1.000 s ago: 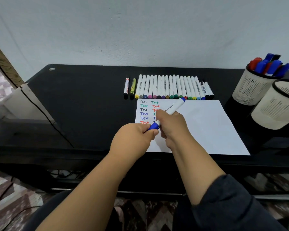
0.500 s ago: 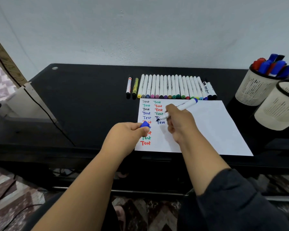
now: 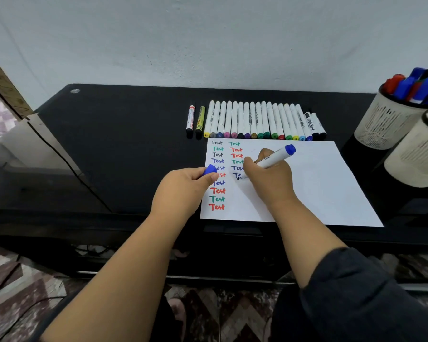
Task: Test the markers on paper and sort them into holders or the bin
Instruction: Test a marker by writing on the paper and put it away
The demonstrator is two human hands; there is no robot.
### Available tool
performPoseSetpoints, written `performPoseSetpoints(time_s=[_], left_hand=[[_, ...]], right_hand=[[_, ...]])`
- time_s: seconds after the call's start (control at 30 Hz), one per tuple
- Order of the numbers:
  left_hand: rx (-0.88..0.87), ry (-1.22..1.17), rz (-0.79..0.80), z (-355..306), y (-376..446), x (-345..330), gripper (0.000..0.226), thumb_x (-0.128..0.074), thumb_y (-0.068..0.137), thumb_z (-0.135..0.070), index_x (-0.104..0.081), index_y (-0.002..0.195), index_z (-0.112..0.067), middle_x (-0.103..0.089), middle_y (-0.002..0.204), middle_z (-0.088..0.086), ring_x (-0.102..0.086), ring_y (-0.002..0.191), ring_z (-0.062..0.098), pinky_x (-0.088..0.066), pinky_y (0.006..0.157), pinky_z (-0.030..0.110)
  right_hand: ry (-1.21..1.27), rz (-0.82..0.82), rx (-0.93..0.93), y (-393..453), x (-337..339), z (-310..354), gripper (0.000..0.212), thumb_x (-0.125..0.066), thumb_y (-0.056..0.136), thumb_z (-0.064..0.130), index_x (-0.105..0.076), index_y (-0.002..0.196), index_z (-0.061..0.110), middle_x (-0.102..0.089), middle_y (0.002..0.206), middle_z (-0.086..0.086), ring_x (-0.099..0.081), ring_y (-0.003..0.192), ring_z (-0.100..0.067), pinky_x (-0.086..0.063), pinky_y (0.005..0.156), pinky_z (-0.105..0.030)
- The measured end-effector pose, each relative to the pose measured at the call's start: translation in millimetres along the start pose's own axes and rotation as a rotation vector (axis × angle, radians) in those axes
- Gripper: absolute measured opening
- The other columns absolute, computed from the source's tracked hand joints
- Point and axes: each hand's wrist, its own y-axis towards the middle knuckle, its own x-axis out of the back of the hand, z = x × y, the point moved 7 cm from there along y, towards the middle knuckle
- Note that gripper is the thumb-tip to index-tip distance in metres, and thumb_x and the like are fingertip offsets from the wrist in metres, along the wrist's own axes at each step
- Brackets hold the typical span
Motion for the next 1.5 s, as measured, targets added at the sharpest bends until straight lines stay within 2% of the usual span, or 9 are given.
performPoseSetpoints(time_s=[0.17,0.23,0.3,0.33,0.4,0.63,1.03,1.4,1.5], left_hand=[[0.021,0.001,-0.010,0.5,4.4,-1.7,0.042,-0.055,0.091,-0.043,-0.054,0.131,-0.030,-0.062,0.118,-0.009,-0.045,0.062,-0.002,-0.036,0.052,0.016],[0.021,-0.012,-0.009,-0.4,5.3,-2.8,0.041,-0.055,0.091,-0.042,-0.055,0.130,-0.030,-0.063,0.098,-0.016,-0.044,0.059,-0.004,-0.034,0.049,0.014],[0.023,-0.032,-0.006,0.6,6.4,-4.1,0.039,-0.055,0.091,-0.042,-0.056,0.128,-0.030,-0.050,0.074,-0.024,-0.046,0.058,-0.005,-0.038,0.050,0.015],[0.023,-0.039,-0.005,1.5,6.9,-4.7,0.039,-0.056,0.091,-0.041,-0.056,0.128,-0.030,-0.047,0.071,-0.024,-0.049,0.059,-0.004,-0.041,0.052,0.016],[0.020,-0.039,-0.006,2.5,7.4,-5.1,0.039,-0.056,0.091,-0.041,-0.056,0.128,-0.030,-0.046,0.071,-0.024,-0.050,0.063,-0.002,-0.046,0.057,0.018],[0.026,-0.017,-0.007,1.0,8.3,-6.1,0.042,-0.055,0.091,-0.043,-0.054,0.131,-0.030,-0.043,0.072,-0.022,-0.047,0.061,-0.001,-0.040,0.053,0.017],[0.019,0.001,0.019,-1.9,4.0,-8.0,0.041,-0.054,0.091,-0.044,-0.054,0.131,-0.032,-0.043,0.070,-0.024,-0.047,0.056,-0.003,-0.037,0.049,0.014],[0.032,0.020,0.031,-2.6,4.2,-8.8,0.043,-0.053,0.092,-0.044,-0.052,0.132,-0.032,-0.041,0.068,-0.024,-0.045,0.056,-0.002,-0.034,0.049,0.014],[0.029,0.028,0.029,-2.4,5.5,-8.9,0.043,-0.053,0.091,-0.044,-0.052,0.133,-0.031,-0.049,0.080,-0.020,-0.046,0.058,-0.001,-0.036,0.050,0.015]], right_hand=[[-0.042,0.000,0.019,0.4,-3.5,-1.6,0.037,-0.058,0.088,0.022,-0.031,0.063,0.016,-0.034,0.058,0.001,-0.035,0.053,-0.013,-0.028,0.051,-0.024],[-0.063,0.008,0.027,0.3,-5.6,-1.2,0.038,-0.059,0.088,0.025,-0.032,0.062,0.016,-0.037,0.057,0.001,-0.038,0.053,-0.012,-0.029,0.050,-0.023],[-0.105,0.025,0.045,0.1,-8.1,0.7,0.038,-0.059,0.088,0.027,-0.033,0.063,0.016,-0.039,0.059,0.001,-0.040,0.054,-0.013,-0.031,0.050,-0.024],[-0.125,0.030,0.052,0.1,-8.7,1.4,0.038,-0.059,0.088,0.026,-0.034,0.063,0.016,-0.040,0.059,0.000,-0.040,0.054,-0.013,-0.031,0.051,-0.024],[-0.137,0.017,0.055,0.4,-7.6,1.5,0.038,-0.058,0.088,0.022,-0.032,0.062,0.016,-0.037,0.058,0.001,-0.038,0.053,-0.012,-0.029,0.049,-0.023],[-0.117,0.014,0.048,-0.2,-5.9,-0.2,0.038,-0.057,0.087,0.018,-0.030,0.062,0.016,-0.033,0.057,0.003,-0.034,0.051,-0.010,-0.025,0.043,-0.015],[-0.112,-0.022,0.042,-1.8,-1.7,1.2,0.038,-0.055,0.086,0.015,-0.027,0.061,0.016,-0.030,0.056,0.002,-0.032,0.051,-0.012,-0.024,0.049,-0.026],[-0.096,-0.048,0.022,-2.1,0.6,-2.0,0.035,-0.053,0.084,0.012,-0.026,0.062,0.016,-0.029,0.058,0.000,-0.029,0.052,-0.015,-0.022,0.050,-0.026],[-0.067,-0.048,0.019,-2.6,0.8,-2.9,0.036,-0.052,0.083,0.010,-0.024,0.061,0.016,-0.027,0.058,0.001,-0.027,0.053,-0.015,-0.021,0.050,-0.026]])
